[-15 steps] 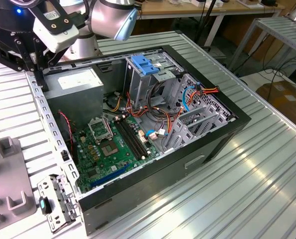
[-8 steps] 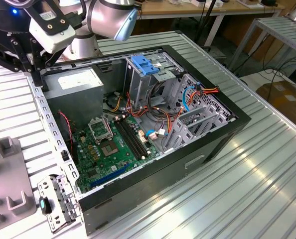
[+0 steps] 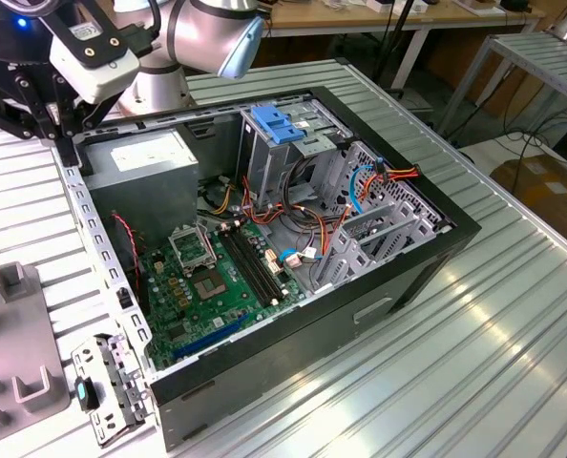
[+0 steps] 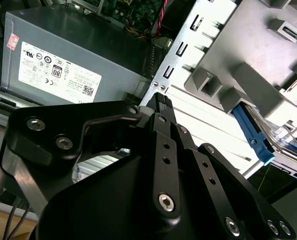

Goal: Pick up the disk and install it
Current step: 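Reach for the disk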

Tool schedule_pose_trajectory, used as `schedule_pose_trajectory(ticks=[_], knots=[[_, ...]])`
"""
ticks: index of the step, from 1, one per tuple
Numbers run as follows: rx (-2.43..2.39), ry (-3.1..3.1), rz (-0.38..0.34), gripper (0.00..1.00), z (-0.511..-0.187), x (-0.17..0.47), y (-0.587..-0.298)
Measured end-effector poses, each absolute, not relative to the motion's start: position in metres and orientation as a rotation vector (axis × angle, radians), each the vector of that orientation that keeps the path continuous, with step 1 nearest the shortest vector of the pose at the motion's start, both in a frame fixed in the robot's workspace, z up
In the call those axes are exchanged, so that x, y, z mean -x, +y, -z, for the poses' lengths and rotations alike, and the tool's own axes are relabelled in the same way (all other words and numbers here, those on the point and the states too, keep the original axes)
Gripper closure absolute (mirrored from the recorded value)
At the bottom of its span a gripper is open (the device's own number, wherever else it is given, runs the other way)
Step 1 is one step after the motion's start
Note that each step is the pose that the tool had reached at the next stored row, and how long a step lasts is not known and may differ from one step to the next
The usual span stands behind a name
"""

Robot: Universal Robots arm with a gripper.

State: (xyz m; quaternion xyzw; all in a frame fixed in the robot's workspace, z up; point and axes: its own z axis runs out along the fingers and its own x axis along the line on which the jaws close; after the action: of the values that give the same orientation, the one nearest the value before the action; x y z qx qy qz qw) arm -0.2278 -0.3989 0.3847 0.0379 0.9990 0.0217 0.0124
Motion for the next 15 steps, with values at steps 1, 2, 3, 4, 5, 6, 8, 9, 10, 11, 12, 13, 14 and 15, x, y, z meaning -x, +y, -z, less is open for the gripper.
schedule_pose_trajectory(ticks=[1, 2, 3, 4, 5, 6, 8, 9, 10, 11, 12, 13, 14, 15], knots=[[-0.118, 3.114, -0.068, 0.89, -0.3847, 0.2282, -0.3989], [-0.118, 3.114, -0.068, 0.89, -0.3846, 0.2286, -0.3989], [-0.118, 3.114, -0.068, 0.89, -0.3846, 0.2291, -0.3990], [-0.118, 3.114, -0.068, 0.89, -0.3846, 0.2298, -0.3989], [-0.118, 3.114, -0.068, 0.89, -0.3845, 0.2302, -0.3990], [-0.118, 3.114, -0.068, 0.89, -0.3845, 0.2308, -0.3989], [-0.118, 3.114, -0.068, 0.89, -0.3844, 0.2317, -0.3989], [-0.118, 3.114, -0.068, 0.89, -0.3844, 0.2323, -0.3989], [-0.118, 3.114, -0.068, 0.89, -0.3843, 0.2334, -0.3989], [-0.118, 3.114, -0.068, 0.89, -0.3843, 0.2340, -0.3989], [-0.118, 3.114, -0.068, 0.89, -0.3842, 0.2345, -0.3989], [-0.118, 3.114, -0.068, 0.89, -0.3842, 0.2349, -0.3989], [-0.118, 3.114, -0.068, 0.89, -0.3842, 0.2354, -0.3989], [-0.118, 3.114, -0.067, 0.89, -0.3842, 0.2362, -0.3989]])
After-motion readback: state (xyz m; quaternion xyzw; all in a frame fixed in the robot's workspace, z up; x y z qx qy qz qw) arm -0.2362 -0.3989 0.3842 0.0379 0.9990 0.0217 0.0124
